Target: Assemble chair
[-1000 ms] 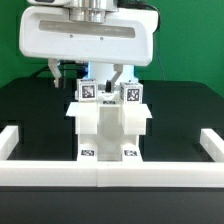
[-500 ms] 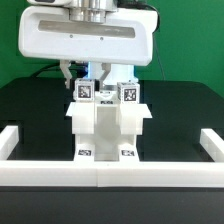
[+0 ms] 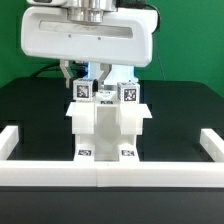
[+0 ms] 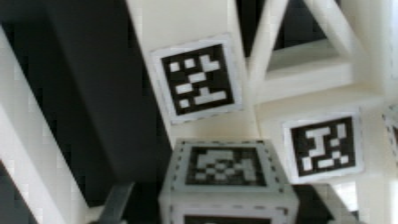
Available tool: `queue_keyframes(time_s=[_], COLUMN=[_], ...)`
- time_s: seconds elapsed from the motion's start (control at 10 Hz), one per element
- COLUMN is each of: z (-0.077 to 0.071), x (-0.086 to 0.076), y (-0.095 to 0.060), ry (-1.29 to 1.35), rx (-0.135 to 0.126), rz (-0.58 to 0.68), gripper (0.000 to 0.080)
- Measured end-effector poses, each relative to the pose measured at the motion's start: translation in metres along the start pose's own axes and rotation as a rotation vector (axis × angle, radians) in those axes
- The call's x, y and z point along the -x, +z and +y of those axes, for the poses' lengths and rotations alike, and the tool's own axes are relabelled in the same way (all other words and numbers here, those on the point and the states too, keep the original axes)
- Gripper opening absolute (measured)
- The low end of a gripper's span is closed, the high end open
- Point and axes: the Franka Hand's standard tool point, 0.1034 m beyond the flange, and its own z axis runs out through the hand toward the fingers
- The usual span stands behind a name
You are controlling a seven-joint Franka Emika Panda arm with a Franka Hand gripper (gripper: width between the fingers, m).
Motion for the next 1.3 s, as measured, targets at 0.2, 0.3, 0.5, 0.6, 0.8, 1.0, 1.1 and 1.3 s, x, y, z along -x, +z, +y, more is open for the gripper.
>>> queue_keyframes(time_s=[0.2, 0.3, 0.5, 0.6, 0.8, 1.0, 1.1, 1.3], z=[-0.0002, -0.0003, -0.0006, -0.0007, -0.0012, -0.0015, -0.0015, -0.0019], x=[0.0001, 0.0001, 0.0002, 0.0002, 0.0004, 0.0006, 0.0006, 0.0008], y=[0.0000, 0.0001, 0.0001, 0.0002, 0.0003, 0.0005, 0.0005, 0.0008], ry=[0.130, 0.174, 0.318, 0.363, 0.509, 0.633, 0.688, 0.827], rx=[0.000, 0.000, 0.000, 0.000, 0.000, -0.001, -0.001, -0.001], rz=[0.000, 0.000, 0.000, 0.000, -0.001, -0.001, -0.001, -0.002], gripper=[0.0287, 0.0287, 0.0287, 0.0287, 0.0287, 0.0287, 0.0287, 0.0287])
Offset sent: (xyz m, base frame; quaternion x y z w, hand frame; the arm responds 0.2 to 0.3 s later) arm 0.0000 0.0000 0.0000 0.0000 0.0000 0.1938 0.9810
